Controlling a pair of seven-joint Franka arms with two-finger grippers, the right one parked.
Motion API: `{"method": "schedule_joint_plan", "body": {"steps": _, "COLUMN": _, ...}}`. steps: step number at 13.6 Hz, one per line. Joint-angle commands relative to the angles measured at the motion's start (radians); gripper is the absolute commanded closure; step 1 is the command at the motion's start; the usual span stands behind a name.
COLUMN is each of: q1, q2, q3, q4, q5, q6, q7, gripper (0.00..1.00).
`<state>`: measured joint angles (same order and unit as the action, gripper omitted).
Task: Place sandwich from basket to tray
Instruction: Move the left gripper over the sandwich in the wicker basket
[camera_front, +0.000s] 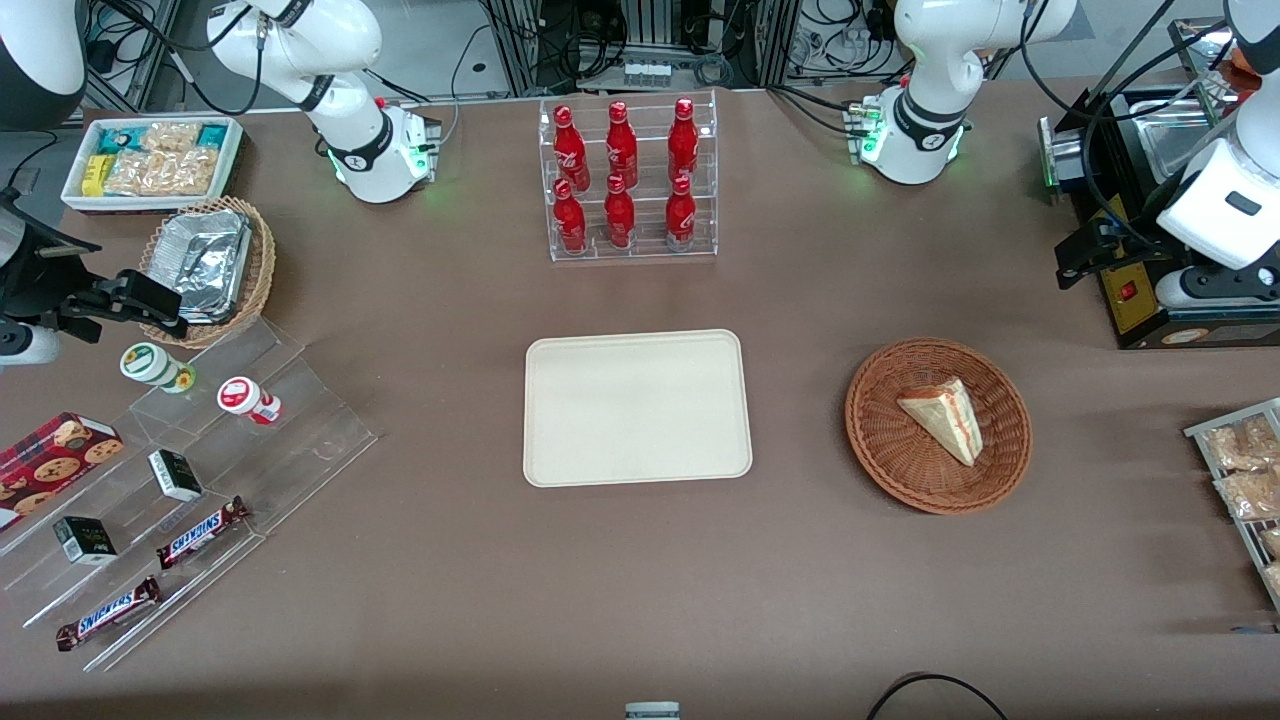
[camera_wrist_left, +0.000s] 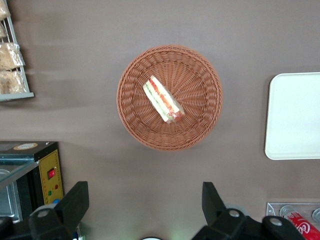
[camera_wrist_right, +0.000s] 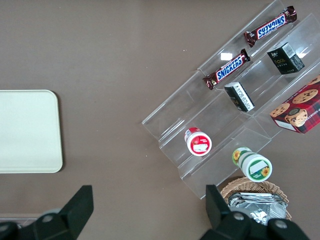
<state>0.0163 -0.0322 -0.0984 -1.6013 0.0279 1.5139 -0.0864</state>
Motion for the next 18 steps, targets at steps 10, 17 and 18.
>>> {"method": "schedule_joint_plan", "body": {"steps": 10, "q1": 0.005, "q2": 0.008, "q3": -0.018, "q4": -0.251, "q5": 0.0, "q6": 0.27, "q7": -0.083, "gripper": 0.0}}
{"method": "schedule_joint_plan", "body": {"steps": 17, "q1": -0.016, "q2": 0.024, "q3": -0.021, "q4": -0.609, "q5": 0.001, "q6": 0.796, "q7": -0.439, "gripper": 0.0}}
{"method": "schedule_joint_plan", "body": {"steps": 18, "q1": -0.016, "q2": 0.04, "q3": -0.021, "q4": -0.623, "q5": 0.0, "q6": 0.815, "q7": -0.462, "gripper": 0.0}}
